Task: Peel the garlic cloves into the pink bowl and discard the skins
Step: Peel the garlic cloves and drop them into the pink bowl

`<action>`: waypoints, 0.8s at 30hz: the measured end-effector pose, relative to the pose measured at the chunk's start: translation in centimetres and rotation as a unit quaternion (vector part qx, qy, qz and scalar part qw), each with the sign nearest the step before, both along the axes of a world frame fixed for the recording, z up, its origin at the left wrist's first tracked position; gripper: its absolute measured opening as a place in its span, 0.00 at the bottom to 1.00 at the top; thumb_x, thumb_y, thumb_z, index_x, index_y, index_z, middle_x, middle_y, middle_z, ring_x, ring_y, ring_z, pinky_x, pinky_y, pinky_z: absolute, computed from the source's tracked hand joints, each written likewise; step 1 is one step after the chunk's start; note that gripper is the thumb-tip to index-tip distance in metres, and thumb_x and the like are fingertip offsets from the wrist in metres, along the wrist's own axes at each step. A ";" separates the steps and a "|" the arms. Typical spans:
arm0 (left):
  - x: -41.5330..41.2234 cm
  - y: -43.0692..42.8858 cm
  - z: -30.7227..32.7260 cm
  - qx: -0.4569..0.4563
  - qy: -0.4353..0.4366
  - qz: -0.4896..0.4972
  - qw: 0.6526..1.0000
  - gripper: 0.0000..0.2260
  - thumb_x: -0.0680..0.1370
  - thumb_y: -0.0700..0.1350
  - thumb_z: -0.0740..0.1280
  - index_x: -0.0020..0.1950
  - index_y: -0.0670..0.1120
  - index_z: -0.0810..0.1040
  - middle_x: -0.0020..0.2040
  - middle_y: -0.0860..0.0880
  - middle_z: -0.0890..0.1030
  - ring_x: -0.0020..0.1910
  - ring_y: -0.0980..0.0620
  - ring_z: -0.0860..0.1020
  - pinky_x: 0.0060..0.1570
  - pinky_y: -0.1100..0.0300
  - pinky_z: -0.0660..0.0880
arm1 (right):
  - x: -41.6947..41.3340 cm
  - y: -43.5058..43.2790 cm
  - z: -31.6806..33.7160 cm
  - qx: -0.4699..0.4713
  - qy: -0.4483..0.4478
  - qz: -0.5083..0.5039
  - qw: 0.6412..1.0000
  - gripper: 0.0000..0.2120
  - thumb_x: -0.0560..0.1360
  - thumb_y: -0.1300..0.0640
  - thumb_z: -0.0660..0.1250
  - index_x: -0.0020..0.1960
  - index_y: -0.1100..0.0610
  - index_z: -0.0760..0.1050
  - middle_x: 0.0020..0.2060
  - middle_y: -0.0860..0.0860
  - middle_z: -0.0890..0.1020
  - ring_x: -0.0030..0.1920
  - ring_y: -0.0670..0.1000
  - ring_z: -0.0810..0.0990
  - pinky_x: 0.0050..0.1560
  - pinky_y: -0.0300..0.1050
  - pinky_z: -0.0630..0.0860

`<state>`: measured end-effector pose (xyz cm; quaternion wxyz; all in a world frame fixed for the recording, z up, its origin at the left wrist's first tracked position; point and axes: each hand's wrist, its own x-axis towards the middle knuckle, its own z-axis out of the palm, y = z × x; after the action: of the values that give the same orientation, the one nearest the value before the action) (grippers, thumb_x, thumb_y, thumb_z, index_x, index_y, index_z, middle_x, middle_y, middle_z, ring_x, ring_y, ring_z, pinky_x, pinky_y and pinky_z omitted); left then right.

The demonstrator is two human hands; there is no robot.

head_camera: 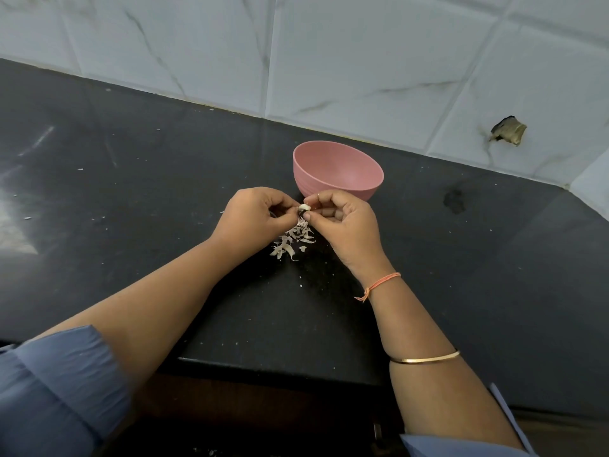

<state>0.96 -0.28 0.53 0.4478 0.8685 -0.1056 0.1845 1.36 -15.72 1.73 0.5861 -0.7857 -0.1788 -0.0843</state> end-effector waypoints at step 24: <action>-0.1 -0.3 -0.1 -0.005 -0.021 -0.019 1.000 0.05 0.74 0.41 0.68 0.43 0.48 0.84 0.36 0.53 0.82 0.36 0.55 0.79 0.37 0.63 0.76 | 0.2 0.2 0.0 0.072 0.047 -0.010 0.996 0.04 0.74 0.69 0.66 0.45 0.63 0.79 0.36 0.53 0.81 0.34 0.43 0.80 0.41 0.36 0.79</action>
<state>0.85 -0.53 0.40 0.4532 0.8601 -0.1308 0.1940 1.51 -15.53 1.74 0.6477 -0.7465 -0.1372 -0.0658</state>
